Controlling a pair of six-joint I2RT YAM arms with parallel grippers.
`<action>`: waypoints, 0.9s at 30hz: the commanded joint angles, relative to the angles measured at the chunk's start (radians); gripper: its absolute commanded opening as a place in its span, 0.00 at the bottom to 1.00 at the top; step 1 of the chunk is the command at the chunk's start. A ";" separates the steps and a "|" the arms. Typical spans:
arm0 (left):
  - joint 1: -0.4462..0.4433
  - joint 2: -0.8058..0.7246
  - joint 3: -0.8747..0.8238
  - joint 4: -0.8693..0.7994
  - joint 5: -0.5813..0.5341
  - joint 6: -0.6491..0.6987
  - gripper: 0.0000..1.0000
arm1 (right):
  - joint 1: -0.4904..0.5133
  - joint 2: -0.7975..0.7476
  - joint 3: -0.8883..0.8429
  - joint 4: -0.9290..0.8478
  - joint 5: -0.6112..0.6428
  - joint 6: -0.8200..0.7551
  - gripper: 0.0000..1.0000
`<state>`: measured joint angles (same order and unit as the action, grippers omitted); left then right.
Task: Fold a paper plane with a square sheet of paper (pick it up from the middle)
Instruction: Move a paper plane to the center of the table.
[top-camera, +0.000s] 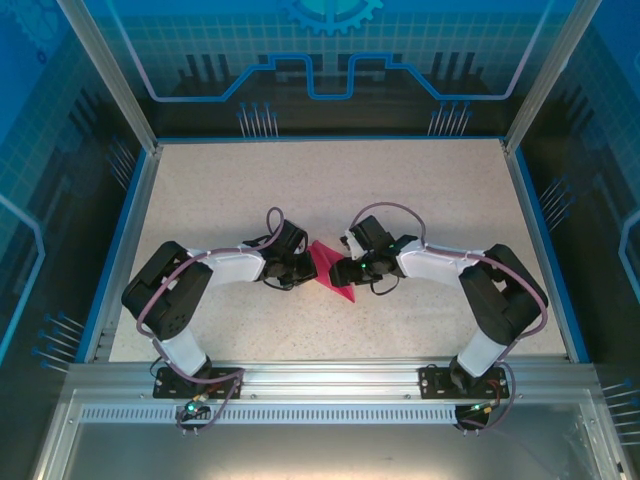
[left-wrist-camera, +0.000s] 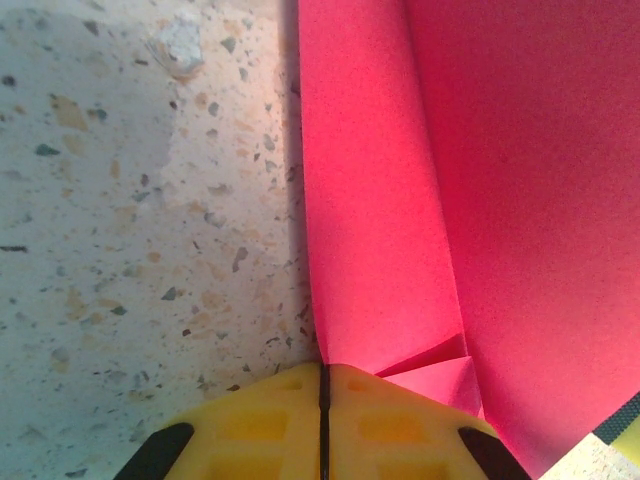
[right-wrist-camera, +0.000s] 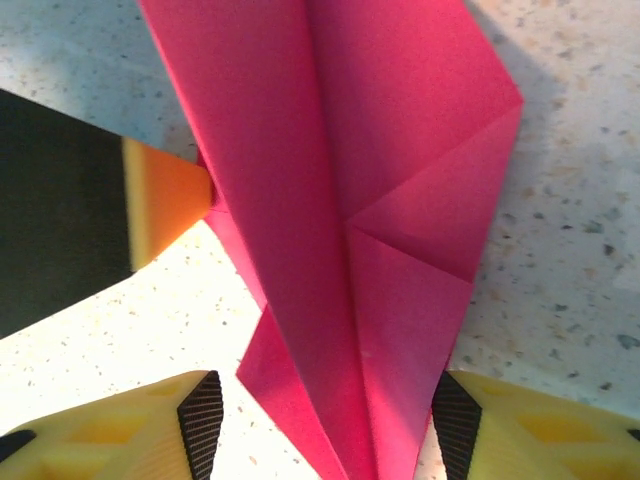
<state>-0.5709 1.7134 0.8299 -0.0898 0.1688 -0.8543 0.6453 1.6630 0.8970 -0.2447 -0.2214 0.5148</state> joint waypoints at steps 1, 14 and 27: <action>-0.005 -0.006 0.026 -0.039 -0.012 0.029 0.07 | 0.007 -0.019 -0.003 0.012 -0.055 -0.030 0.59; -0.004 -0.006 0.026 -0.044 -0.012 0.030 0.06 | 0.076 0.007 0.031 -0.061 0.091 -0.113 0.54; -0.004 -0.008 0.025 -0.043 -0.014 0.030 0.06 | 0.164 0.050 0.083 -0.119 0.317 -0.180 0.46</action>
<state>-0.5709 1.7134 0.8352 -0.1009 0.1688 -0.8539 0.7860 1.6943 0.9489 -0.3290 0.0204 0.3649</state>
